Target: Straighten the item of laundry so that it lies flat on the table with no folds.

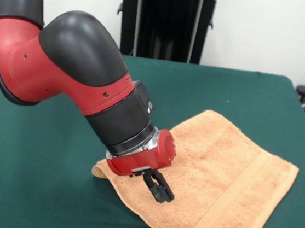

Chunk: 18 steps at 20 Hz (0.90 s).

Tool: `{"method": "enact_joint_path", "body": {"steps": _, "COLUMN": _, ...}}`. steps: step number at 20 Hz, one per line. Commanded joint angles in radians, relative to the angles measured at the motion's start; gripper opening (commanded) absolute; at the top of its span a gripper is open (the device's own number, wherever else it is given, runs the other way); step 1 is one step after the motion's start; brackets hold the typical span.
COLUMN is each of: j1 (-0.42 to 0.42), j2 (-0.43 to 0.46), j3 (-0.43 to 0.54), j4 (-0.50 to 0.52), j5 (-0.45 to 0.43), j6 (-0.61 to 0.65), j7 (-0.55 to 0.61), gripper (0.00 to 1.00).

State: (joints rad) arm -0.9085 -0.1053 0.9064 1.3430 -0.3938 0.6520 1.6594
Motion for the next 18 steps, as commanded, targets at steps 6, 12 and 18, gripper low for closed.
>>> {"method": "enact_joint_path", "body": {"steps": 6, "j1": 0.021, "j2": 0.003, "j3": 0.031, "j4": 0.008, "j5": -0.028, "j6": 0.071, "j7": -0.213, "gripper": 0.0}}
{"method": "enact_joint_path", "body": {"steps": 12, "j1": 0.026, "j2": 0.006, "j3": 0.039, "j4": 0.011, "j5": -0.02, "j6": 0.073, "j7": -0.203, "gripper": 0.0}}
{"method": "enact_joint_path", "body": {"steps": 18, "j1": 0.041, "j2": 0.008, "j3": 0.047, "j4": 0.039, "j5": -0.011, "j6": 0.04, "j7": -0.155, "gripper": 0.0}}
